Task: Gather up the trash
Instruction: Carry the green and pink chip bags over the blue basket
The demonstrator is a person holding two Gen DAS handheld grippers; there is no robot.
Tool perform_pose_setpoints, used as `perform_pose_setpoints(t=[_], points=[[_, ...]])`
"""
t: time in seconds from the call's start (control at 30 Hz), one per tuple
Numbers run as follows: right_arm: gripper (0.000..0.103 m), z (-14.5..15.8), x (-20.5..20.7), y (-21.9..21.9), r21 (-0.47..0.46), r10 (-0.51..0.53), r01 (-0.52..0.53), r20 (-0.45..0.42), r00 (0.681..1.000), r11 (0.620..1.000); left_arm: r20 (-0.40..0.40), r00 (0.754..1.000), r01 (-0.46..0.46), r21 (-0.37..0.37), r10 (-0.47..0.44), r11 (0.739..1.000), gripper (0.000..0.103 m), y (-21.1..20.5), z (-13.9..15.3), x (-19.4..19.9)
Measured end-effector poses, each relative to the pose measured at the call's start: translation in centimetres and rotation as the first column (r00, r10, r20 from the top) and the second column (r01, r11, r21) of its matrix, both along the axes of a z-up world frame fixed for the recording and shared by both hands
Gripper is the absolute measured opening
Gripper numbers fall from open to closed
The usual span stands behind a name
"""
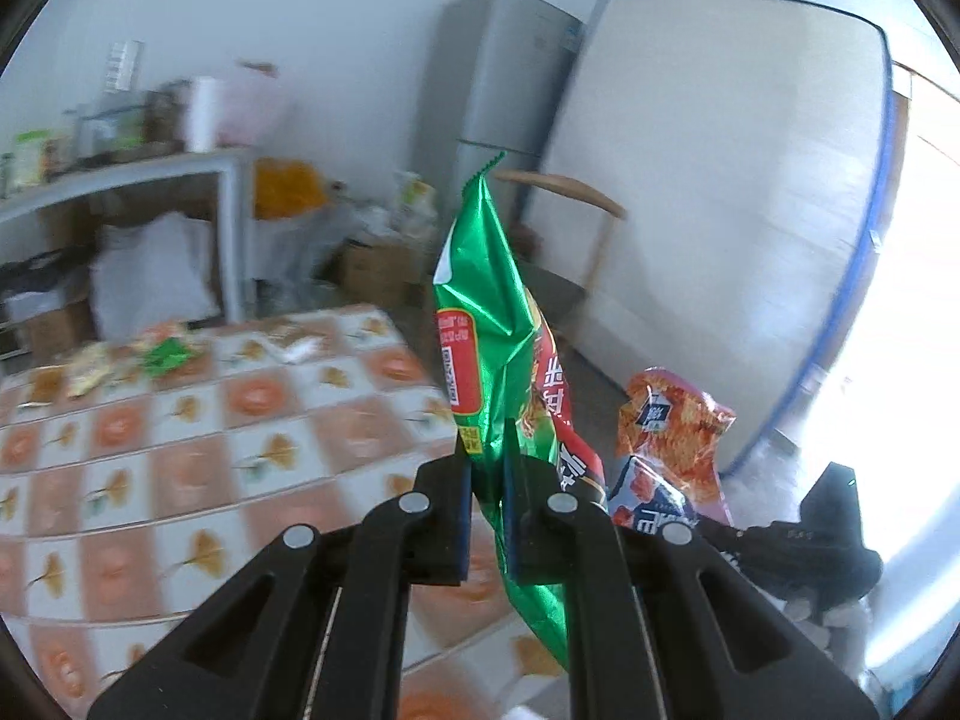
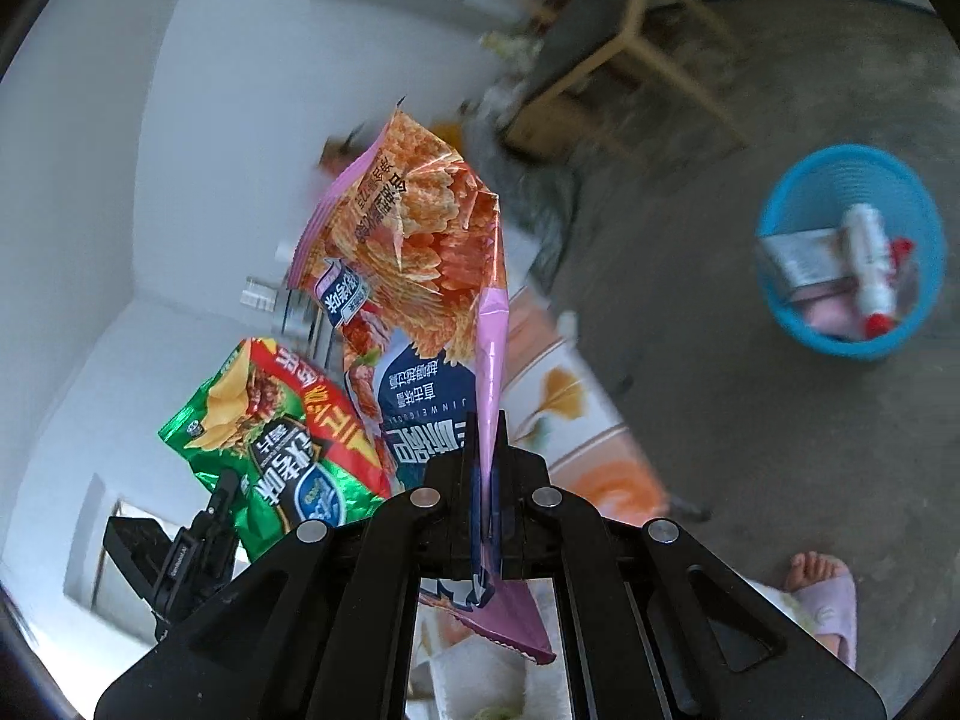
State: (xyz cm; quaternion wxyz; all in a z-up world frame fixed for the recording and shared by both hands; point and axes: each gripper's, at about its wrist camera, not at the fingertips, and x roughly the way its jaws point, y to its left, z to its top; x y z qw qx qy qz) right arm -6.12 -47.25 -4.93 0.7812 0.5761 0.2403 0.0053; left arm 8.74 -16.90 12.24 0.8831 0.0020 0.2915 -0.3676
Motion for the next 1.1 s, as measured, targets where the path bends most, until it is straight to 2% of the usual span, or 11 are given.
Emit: perform_pose_setpoints(t=[0.1, 0.23, 0.27, 0.43, 0.6, 0.83, 0.97, 1.1], points=[[0.001, -1.5, -3.2, -2.3, 0.028, -0.097, 0.098, -0.021, 0.995, 0.995, -0.027, 0.996, 0.089, 0.019, -0.088, 0.996, 0.007, -4.4, -0.2, 0.2], [0.001, -3.5, -7.0, -5.3, 0.033, -0.234, 0.237, -0.079, 0.969, 0.971, -0.082, 0.98, 0.187, 0.046, -0.183, 0.981, 0.007, -10.2, -1.4, 0.7], [0.001, -4.2, -8.1, -6.3, 0.021, -0.276, 0.279, -0.106, 0.955, 0.96, -0.097, 0.974, 0.209, 0.056, -0.203, 0.976, 0.007, -11.7, -1.9, 0.8], [0.001, -7.6, -9.9, -9.2, 0.027, -0.351, 0.362, -0.194, 0.916, 0.932, -0.193, 0.945, 0.292, 0.139, -0.263, 0.946, 0.008, -18.8, -6.0, 1.6], [0.001, -11.3, -8.3, -10.2, 0.042, -0.342, 0.366, -0.276, 0.898, 0.93, -0.258, 0.922, 0.352, 0.251, -0.288, 0.902, 0.008, -25.3, -11.0, 2.4], [0.001, -15.4, -3.4, -12.4, -0.037, -0.315, 0.326, -0.378, 0.871, 0.945, -0.285, 0.916, 0.373, 0.352, -0.281, 0.859, 0.008, -31.5, -15.4, 4.0], [0.001, -16.7, -1.0, -13.5, -0.069, -0.306, 0.306, -0.422, 0.853, 0.949, -0.291, 0.914, 0.38, 0.379, -0.281, 0.844, 0.008, -33.7, -16.9, 5.8], [0.001, -18.4, 0.6, -14.5, -0.065, -0.295, 0.298, -0.445, 0.845, 0.952, -0.288, 0.916, 0.376, 0.367, -0.28, 0.851, 0.008, -34.6, -16.9, 7.4]])
